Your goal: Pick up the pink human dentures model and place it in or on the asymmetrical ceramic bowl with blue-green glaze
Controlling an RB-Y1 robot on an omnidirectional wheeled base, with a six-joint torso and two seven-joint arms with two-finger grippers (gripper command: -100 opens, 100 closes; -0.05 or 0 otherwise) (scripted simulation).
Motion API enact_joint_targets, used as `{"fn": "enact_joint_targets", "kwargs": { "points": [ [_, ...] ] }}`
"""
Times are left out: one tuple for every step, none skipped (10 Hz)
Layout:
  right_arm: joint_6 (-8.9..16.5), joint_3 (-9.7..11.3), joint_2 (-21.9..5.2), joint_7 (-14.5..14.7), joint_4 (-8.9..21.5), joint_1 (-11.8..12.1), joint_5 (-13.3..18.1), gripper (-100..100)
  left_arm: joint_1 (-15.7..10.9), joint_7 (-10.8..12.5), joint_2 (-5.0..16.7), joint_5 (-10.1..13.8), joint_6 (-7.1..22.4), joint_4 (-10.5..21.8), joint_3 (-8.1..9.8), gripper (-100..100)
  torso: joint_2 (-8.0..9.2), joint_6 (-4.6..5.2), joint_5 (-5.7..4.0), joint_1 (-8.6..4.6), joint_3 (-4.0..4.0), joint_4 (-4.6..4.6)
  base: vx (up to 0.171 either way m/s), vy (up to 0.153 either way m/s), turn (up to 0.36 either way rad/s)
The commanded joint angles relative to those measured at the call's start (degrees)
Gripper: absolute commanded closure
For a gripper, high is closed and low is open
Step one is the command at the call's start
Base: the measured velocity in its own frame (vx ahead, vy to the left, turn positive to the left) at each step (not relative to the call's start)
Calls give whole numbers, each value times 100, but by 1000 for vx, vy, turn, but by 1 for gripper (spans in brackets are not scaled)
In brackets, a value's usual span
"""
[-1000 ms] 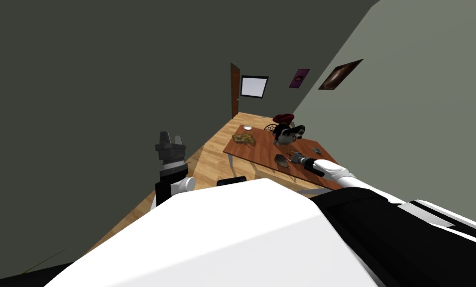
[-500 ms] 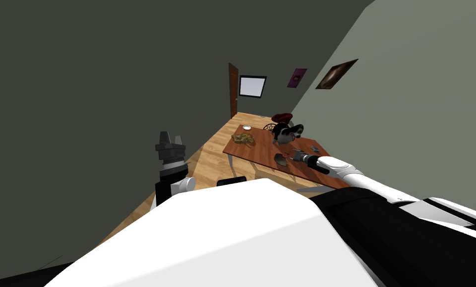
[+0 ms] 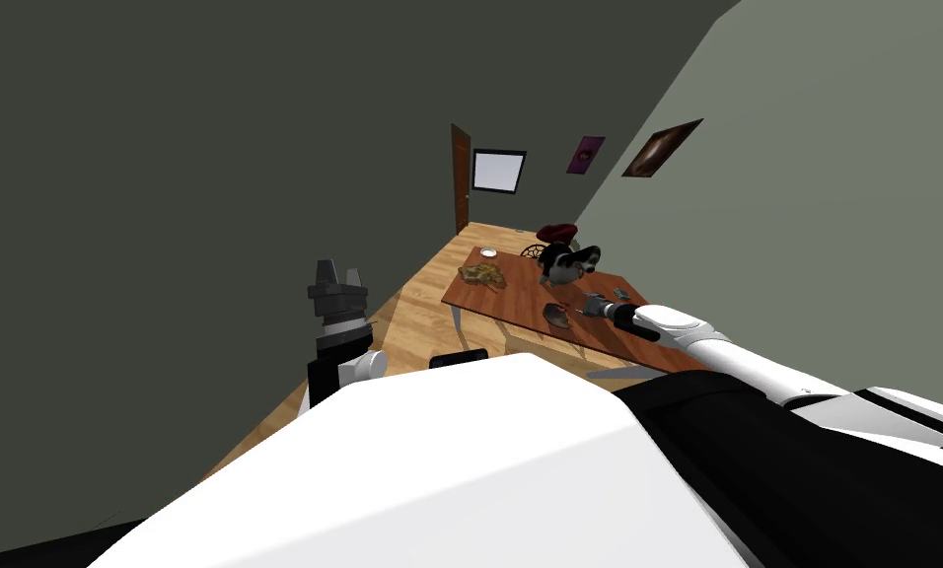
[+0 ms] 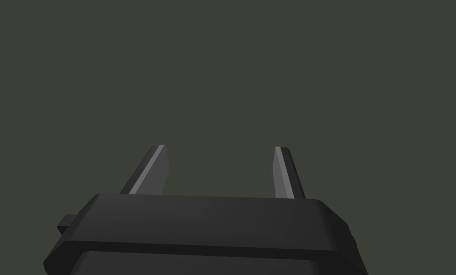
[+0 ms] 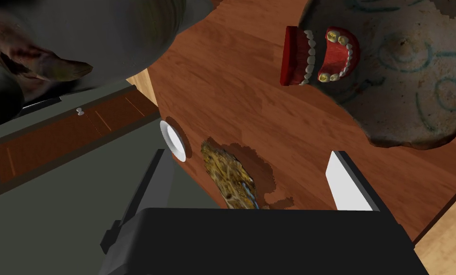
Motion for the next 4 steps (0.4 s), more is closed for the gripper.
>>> {"fn": "enact_joint_targets", "kwargs": {
  "points": [
    [0,0,0,0,0,0,0,0,0,0,0,0,0,0,0,0,0,0,0,0,0,0,0,0,0],
    [0,0,0,0,0,0,0,0,0,0,0,0,0,0,0,0,0,0,0,-1,0,0,0,0,0],
    [0,0,0,0,0,0,0,0,0,0,0,0,0,0,0,0,0,0,0,-1,0,0,0,0,0],
    [0,0,0,0,0,0,0,0,0,0,0,0,0,0,0,0,0,0,0,-1,0,0,0,0,0]
  ]
}}
